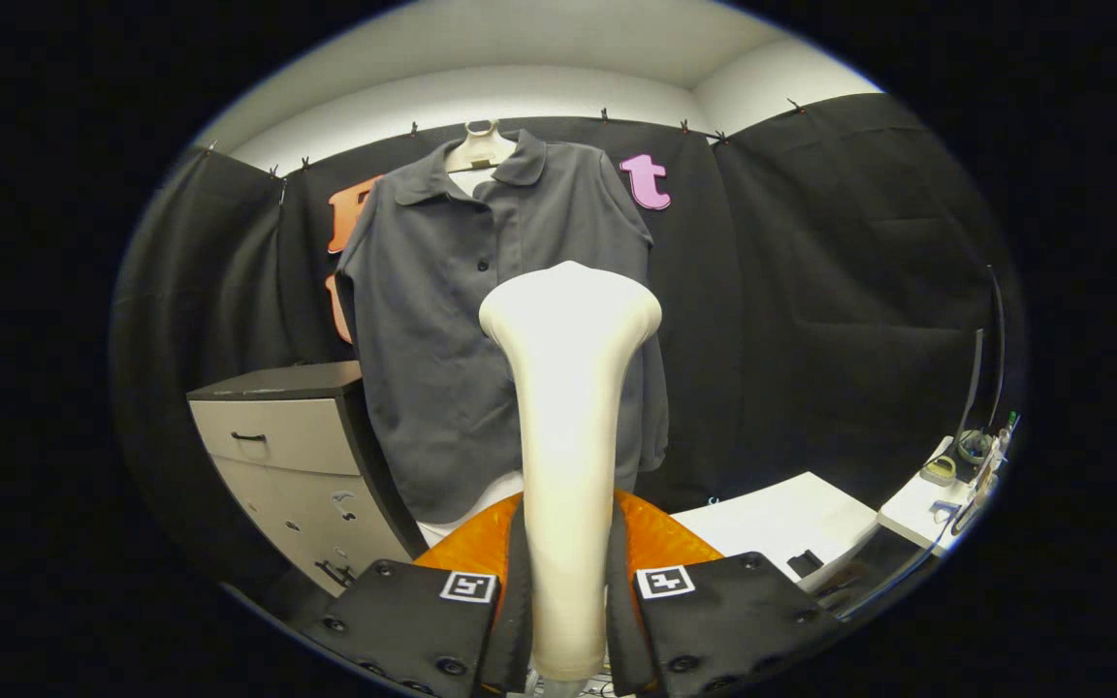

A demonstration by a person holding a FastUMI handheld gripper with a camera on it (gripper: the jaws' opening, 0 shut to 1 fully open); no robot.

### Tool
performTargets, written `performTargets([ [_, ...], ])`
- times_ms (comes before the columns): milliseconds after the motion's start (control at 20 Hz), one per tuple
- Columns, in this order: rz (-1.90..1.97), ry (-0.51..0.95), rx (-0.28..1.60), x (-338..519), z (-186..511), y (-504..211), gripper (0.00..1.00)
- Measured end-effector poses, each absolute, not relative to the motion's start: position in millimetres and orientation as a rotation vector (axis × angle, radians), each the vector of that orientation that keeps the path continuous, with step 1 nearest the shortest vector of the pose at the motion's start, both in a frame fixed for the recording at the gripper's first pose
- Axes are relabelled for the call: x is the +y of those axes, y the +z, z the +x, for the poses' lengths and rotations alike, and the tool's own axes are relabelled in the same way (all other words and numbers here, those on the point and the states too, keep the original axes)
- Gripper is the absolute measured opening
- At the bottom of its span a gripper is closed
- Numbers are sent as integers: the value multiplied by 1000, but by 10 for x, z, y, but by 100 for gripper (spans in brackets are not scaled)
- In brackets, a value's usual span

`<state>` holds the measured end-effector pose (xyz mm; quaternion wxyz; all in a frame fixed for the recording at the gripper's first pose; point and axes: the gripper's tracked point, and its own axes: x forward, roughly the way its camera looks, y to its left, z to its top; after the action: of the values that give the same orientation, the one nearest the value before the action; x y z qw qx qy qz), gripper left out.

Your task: Iron the clothes twice with a garment steamer, once on the left side and once on the right side.

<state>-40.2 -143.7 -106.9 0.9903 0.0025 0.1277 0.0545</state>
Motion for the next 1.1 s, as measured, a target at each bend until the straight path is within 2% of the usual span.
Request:
performTargets([
  [500, 20, 147, 149, -1607, -943, -413, 39],
  [1100, 36, 173, 68, -1667, -1108, -1, 39],
])
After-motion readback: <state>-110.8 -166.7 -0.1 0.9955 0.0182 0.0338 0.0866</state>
